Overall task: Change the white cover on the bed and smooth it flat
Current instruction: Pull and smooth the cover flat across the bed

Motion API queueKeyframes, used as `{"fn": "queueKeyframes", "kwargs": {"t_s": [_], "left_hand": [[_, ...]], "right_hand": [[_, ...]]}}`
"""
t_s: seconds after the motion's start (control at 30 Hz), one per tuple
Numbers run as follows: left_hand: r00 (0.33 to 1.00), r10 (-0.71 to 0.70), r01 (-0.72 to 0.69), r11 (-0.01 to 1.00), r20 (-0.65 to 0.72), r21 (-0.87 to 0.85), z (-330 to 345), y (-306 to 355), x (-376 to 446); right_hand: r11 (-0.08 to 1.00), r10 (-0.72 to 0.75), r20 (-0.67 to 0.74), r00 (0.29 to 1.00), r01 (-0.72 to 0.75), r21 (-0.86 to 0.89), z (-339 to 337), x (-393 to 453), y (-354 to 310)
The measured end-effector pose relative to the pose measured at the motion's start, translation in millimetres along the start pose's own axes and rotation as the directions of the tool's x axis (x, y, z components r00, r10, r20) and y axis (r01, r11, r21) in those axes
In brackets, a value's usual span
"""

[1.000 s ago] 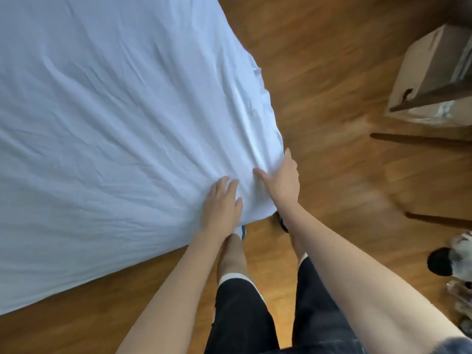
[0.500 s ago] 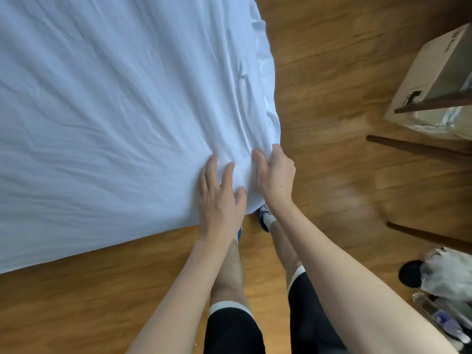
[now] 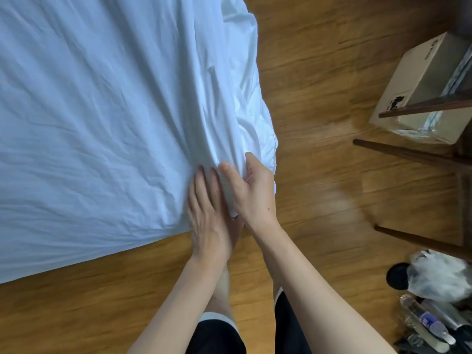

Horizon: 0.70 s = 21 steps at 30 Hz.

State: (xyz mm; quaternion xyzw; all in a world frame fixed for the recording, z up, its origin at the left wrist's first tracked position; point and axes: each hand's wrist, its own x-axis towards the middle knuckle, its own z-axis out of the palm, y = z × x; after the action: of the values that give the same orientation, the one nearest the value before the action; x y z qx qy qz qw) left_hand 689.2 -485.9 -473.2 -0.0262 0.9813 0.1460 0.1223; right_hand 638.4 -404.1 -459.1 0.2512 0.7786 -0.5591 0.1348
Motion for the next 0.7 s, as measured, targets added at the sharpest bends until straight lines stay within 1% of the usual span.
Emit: {"fn": "queueKeyframes", "kwargs": {"t_s": [0.07,0.13,0.2,0.27,0.3,0.33,0.37,0.4,0.43,0.53,0.63,0.67,0.7], "left_hand": [[0.995,-0.100,0.100,0.995,0.002,-0.030,0,2,7],[0.990,-0.142,0.143,0.985,0.023,-0.094,-2,-1,18],[0.990,-0.131,0.136,0.984,0.045,-0.113,-7,-6,31],[0.993,-0.098,0.103,0.990,0.062,-0.094,-17,-5,34],[0.995,-0.094,0.097,0.992,0.042,-0.077,-24,-3,32],[0.995,-0.099,0.099,0.992,0.004,-0.073,-33,-1,28],[0.994,-0.101,0.097,0.992,-0.046,-0.086,-43,0,24],[0.991,-0.095,0.085,0.991,-0.095,-0.105,-52,0,20],[0.988,-0.080,0.066,0.991,-0.129,-0.114,-61,0,17],[0.987,-0.045,0.029,0.994,-0.152,-0.106,-73,2,14],[0.980,-0.102,0.076,0.986,-0.173,-0.149,-69,-2,14],[0.971,-0.106,0.073,0.985,-0.216,-0.154,-69,-3,14],[0.954,-0.064,0.024,0.990,-0.292,-0.139,-70,-1,14]], "right_hand": [[0.999,-0.003,0.011,1.000,0.002,0.035,1,-1,-1],[0.998,0.030,0.001,1.000,-0.030,0.063,5,3,2],[0.999,0.039,-0.051,0.998,-0.038,0.012,8,10,3],[0.998,-0.012,-0.148,0.989,0.002,-0.068,7,15,0],[0.999,-0.004,-0.199,0.980,-0.006,-0.051,5,17,2],[0.999,0.051,-0.235,0.971,-0.053,-0.002,3,17,3],[0.988,0.143,-0.238,0.961,-0.124,0.091,2,17,4],[0.963,0.237,-0.204,0.950,-0.202,0.177,-1,16,3],[0.940,0.291,-0.155,0.944,-0.252,0.231,-2,14,5],[0.918,0.332,-0.039,0.942,-0.313,0.244,-1,6,4],[0.846,0.417,0.020,0.909,-0.396,0.357,1,4,3],[0.831,0.438,0.022,0.899,-0.414,0.371,0,5,4],[0.832,0.442,0.014,0.897,-0.415,0.369,-3,6,5]]}}
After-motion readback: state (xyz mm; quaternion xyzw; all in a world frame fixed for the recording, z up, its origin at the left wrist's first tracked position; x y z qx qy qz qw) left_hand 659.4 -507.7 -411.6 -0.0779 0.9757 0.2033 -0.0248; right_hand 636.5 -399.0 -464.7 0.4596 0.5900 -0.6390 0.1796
